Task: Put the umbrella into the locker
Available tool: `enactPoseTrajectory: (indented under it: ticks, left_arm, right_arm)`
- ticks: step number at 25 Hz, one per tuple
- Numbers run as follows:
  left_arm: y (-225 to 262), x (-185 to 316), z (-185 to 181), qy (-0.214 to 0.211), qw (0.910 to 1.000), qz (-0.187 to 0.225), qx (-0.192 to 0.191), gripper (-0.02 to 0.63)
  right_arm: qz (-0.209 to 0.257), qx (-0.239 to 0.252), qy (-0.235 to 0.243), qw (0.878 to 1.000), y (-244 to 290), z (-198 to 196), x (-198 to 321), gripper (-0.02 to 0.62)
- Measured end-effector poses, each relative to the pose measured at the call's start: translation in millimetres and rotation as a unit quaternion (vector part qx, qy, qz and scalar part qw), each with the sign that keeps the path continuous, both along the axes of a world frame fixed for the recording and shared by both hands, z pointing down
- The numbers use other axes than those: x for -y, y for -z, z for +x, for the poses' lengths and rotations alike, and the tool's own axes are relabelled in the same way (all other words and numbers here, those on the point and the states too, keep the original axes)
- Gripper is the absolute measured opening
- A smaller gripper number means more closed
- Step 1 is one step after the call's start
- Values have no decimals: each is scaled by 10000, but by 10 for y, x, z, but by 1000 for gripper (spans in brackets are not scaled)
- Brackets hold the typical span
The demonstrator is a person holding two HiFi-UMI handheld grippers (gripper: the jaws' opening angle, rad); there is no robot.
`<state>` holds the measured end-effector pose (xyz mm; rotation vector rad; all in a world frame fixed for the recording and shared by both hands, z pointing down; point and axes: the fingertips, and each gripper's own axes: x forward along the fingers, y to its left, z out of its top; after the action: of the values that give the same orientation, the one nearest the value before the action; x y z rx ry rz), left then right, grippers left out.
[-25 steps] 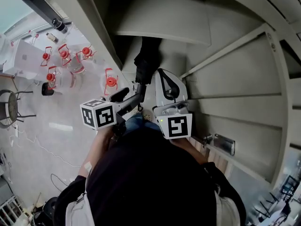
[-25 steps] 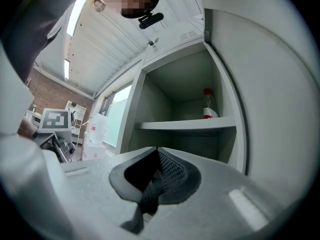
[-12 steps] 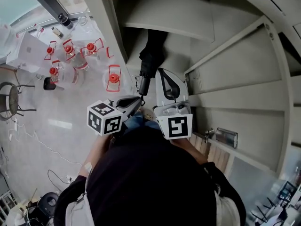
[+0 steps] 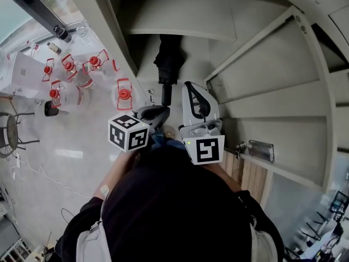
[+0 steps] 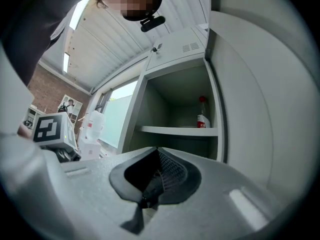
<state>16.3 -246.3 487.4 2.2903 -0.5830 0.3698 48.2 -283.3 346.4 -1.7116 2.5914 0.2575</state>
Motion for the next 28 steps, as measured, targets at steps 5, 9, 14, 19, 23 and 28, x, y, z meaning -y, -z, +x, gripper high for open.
enactPoseTrajectory:
  ticks: [5,9,14,19,23,28]
  left_arm:
    - [33,239,149,-54,9998,176,-34,6]
    - [88,494,217,18,9988,484,76,6]
    - [123,800,256,118,9966,762,303,6]
    - [104,974,301,241,9946,896,461,6]
    - [96,1074,311,403,9920,1053,569,6]
    - [119,1135,270,620,9899,1153,548,6]
  right_arm:
    - [3,-127,-192,9997,-5,109,-14,3]
    - [7,-189,-290,9994,7,147,-5,3]
    - [-9,-247,-353,9991,5,180,53,3]
    - [-1,-245,-387,9990,3,235,148,3]
    - [18,-227,-332,9992,7,225,207,3]
    - [34,-194,-241,9995,24,183,223,3]
